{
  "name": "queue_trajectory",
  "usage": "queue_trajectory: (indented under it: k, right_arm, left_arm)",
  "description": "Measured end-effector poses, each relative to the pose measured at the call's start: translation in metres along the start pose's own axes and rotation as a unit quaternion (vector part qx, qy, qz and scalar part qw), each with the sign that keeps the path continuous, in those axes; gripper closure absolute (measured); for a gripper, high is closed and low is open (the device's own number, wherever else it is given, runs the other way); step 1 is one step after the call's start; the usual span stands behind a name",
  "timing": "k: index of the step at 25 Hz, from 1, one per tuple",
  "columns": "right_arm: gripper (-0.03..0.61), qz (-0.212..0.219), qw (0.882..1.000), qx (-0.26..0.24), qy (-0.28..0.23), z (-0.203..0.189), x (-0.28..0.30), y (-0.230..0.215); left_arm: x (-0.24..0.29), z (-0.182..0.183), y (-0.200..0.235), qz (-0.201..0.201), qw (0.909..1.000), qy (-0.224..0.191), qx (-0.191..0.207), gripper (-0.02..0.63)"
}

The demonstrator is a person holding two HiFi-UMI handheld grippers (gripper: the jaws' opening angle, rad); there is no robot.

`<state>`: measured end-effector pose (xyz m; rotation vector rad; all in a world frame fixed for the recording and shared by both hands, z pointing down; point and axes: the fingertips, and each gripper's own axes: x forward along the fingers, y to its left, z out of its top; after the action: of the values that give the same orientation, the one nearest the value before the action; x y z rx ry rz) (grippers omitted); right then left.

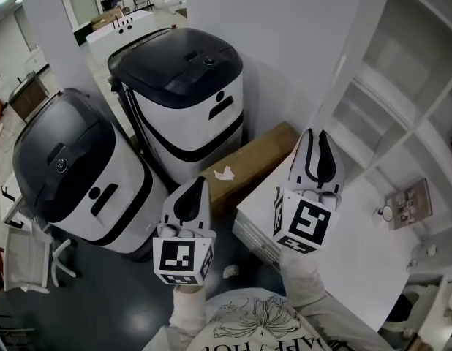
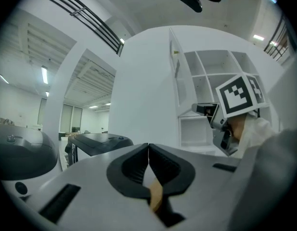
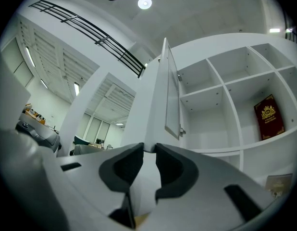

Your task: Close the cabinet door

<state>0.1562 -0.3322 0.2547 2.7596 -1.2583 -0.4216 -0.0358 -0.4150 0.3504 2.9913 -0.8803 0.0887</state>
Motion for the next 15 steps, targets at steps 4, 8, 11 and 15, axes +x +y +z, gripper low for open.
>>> queue_trajectory:
  k: [4,8,11,15]
  right_arm:
    - [0.502,-0.008,1.000,0.001,0.001,-0.001,-0.008,-0.013]
    - [0.506,-0.018,1.000,0.006,0.003,-0.003,-0.016,-0.029]
    - [0.509,-0.017,1.000,0.012,0.003,-0.004,-0.021,-0.040]
    - [0.511,-0.016,1.000,0.015,0.000,-0.006,-0.025,-0.054]
  left_arm:
    - [0.005,0.001,-0.016,-0.017,0.9999,0.000,0.001,0.609]
    - [0.009,0.002,-0.032,-0.032,0.9995,-0.001,0.004,0.609]
    - [0.011,0.004,-0.044,-0.040,0.9992,-0.001,0.005,0.609]
    - [0.018,0.005,-0.061,-0.049,0.9988,0.000,0.007,0.609]
